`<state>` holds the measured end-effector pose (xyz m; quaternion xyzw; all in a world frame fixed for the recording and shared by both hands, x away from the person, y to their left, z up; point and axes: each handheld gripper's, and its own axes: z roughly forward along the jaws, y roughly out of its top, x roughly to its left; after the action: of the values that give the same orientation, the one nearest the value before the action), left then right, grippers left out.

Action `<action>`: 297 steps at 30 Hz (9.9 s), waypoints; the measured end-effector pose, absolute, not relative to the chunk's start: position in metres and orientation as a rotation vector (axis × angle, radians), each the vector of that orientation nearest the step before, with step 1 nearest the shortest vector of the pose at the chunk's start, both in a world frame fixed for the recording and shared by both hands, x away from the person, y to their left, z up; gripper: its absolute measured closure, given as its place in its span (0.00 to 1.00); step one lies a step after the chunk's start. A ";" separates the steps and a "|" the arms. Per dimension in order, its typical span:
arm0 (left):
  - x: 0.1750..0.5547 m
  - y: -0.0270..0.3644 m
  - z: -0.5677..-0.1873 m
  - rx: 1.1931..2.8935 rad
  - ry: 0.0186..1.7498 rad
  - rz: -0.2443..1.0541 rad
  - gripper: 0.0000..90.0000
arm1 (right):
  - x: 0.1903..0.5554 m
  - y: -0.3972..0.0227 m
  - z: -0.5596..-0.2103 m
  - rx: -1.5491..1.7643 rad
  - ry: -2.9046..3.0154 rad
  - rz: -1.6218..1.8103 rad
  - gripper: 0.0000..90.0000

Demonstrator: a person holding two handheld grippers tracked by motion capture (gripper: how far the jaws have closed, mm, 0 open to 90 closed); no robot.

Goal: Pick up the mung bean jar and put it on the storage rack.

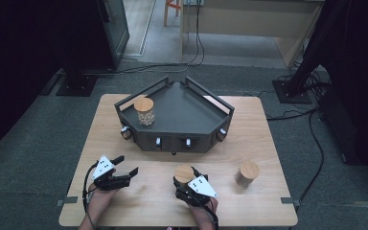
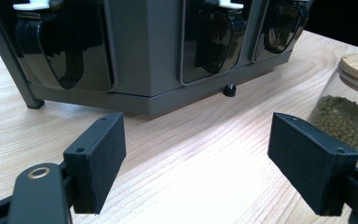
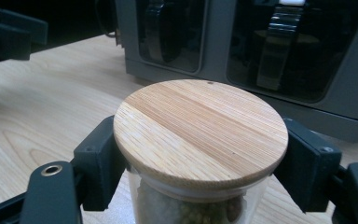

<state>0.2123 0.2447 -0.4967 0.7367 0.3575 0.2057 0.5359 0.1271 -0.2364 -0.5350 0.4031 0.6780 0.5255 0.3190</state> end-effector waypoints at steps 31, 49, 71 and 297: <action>0.212 0.241 -0.498 1.793 0.824 0.507 0.21 | 0.126 -0.241 -0.525 1.065 1.783 1.386 0.28; 0.213 0.241 -0.498 1.795 0.820 0.494 0.21 | 0.134 -0.249 -0.504 1.041 1.806 1.391 0.28; 0.213 0.240 -0.497 1.810 0.808 0.500 0.21 | 0.150 -0.262 -0.471 1.024 1.822 1.430 0.28; 0.220 0.237 -0.496 1.841 0.774 0.456 0.21 | 0.285 -0.218 -0.369 1.019 1.788 1.378 0.28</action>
<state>0.2196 0.2374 -0.4962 0.7677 0.3227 0.1902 0.5199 0.2851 -0.2179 -0.3686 0.3889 0.6825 0.5258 0.3265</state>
